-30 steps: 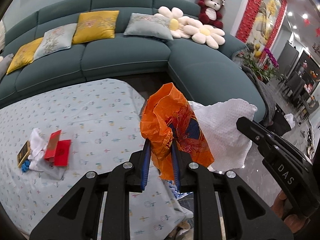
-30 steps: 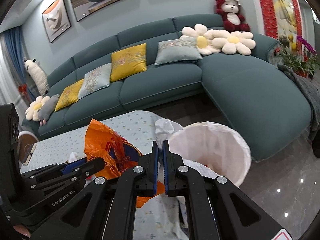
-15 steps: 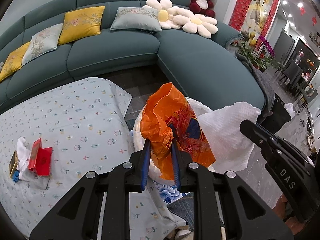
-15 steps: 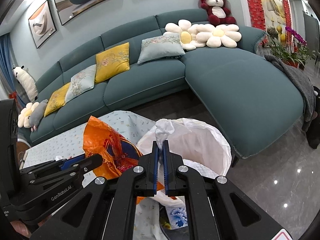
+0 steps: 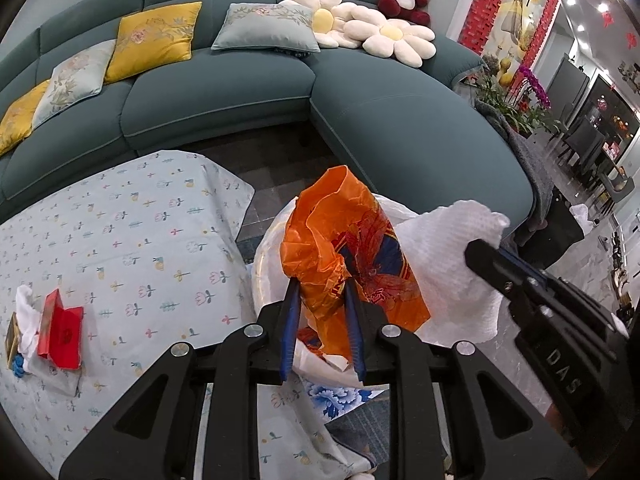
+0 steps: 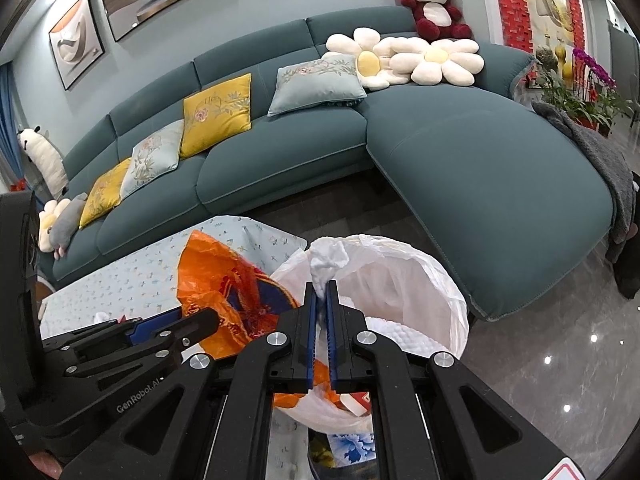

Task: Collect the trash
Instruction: 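Carry the orange bag and tissue over the wastebasket and open both tools, then move both tools back over the red box and grey pouch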

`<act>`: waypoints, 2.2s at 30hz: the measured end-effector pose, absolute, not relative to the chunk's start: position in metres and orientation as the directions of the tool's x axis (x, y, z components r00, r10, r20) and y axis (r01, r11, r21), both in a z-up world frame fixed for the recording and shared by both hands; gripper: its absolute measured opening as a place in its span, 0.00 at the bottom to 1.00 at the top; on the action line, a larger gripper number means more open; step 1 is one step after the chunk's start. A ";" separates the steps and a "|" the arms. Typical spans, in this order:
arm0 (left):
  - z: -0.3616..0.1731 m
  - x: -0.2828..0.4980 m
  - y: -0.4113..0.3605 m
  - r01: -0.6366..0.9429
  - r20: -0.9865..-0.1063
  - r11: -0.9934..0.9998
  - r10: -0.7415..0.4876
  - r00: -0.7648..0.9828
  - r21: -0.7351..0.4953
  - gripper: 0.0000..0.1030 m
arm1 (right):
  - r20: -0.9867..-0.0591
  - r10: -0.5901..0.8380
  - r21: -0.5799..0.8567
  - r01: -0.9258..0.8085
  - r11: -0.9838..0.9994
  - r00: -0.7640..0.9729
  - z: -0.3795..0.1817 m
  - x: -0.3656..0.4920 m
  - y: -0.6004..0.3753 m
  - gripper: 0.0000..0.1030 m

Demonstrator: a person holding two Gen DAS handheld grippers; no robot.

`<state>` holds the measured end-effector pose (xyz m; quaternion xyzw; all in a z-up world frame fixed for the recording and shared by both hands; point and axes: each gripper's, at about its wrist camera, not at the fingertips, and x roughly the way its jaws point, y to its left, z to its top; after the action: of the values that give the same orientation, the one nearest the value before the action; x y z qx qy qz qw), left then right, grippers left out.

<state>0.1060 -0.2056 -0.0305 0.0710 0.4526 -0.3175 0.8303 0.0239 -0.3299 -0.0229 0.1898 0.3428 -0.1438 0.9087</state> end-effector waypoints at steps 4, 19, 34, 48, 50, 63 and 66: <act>-0.032 0.111 -0.207 0.583 -0.789 0.789 -0.479 0.385 -0.194 0.35 | -0.682 -0.141 0.241 0.402 0.883 0.718 -0.024 0.027 -0.330 0.11; -0.024 0.113 -0.178 0.528 -0.777 0.822 -0.471 0.418 -0.214 0.56 | -0.675 -0.157 0.222 0.402 0.888 0.721 -0.011 0.025 -0.316 0.29; 0.002 0.110 -0.097 0.432 -0.745 0.870 -0.448 0.494 -0.237 0.56 | -0.649 -0.112 0.202 0.312 0.928 0.753 0.015 0.026 -0.251 0.36; 0.011 0.118 -0.003 0.308 -0.733 0.920 -0.381 0.564 -0.241 0.56 | -0.652 -0.037 0.181 0.203 0.962 0.758 0.025 0.046 -0.168 0.37; 0.011 0.120 0.013 0.284 -0.733 0.927 -0.370 0.571 -0.247 0.56 | -0.654 -0.028 0.175 0.187 0.967 0.756 0.026 0.048 -0.154 0.37; -0.012 0.127 0.112 0.127 -0.756 0.954 -0.292 0.585 -0.271 0.61 | -0.693 0.057 0.159 0.076 0.984 0.718 0.010 0.079 -0.071 0.37; -0.019 0.130 0.130 0.096 -0.766 0.958 -0.275 0.581 -0.271 0.61 | -0.706 0.083 0.175 0.059 0.983 0.704 0.004 0.087 -0.056 0.37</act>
<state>0.1301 0.1297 -0.0190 -0.1007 0.4453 -0.1049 0.8835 0.0869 -0.0560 0.0035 0.0924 0.3848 0.0065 0.9183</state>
